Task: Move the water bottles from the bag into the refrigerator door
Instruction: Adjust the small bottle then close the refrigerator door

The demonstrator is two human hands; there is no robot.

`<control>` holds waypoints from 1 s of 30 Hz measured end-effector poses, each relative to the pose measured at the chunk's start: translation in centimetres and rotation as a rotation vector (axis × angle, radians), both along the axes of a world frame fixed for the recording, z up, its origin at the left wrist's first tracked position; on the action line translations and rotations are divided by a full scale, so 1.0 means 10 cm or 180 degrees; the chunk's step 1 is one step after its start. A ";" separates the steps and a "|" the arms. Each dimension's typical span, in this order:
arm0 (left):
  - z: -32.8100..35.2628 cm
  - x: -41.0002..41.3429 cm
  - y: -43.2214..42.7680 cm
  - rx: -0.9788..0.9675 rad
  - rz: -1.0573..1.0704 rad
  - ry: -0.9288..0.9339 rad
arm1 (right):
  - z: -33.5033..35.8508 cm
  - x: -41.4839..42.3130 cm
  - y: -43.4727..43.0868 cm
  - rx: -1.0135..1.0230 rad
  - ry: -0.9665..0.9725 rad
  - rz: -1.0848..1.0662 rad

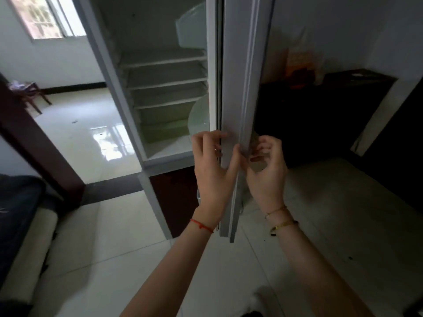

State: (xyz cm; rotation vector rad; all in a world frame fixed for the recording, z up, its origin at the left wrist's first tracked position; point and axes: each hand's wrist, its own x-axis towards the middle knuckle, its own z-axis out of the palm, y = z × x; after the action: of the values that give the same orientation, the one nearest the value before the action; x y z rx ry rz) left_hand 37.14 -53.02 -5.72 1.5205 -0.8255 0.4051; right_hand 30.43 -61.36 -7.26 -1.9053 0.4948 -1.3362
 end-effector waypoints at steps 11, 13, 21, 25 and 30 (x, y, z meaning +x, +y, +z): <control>0.00 0.79 0.63 0.0346 0.0362 -0.0024 | -0.02 1.01 0.49 -0.0463 0.0176 0.0486; 0.00 0.94 0.68 0.0321 0.0459 0.0048 | -0.01 1.14 0.55 -0.0570 0.0192 0.0536; 0.01 1.55 0.87 0.0169 0.0959 0.0254 | -0.01 1.69 0.61 -0.1111 0.0279 0.0808; 0.01 1.91 0.95 0.0044 0.1050 0.0341 | 0.00 2.08 0.59 -0.1390 0.0297 0.0858; 0.03 2.40 1.01 -0.0122 0.1207 0.0593 | 0.05 2.63 0.55 -0.1534 0.0388 0.0878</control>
State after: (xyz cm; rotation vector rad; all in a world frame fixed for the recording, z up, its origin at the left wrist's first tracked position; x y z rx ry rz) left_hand 61.11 -42.88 -5.44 1.6527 -0.3799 0.5431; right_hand 56.75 -55.89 -6.81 -2.3529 -0.0475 -1.2344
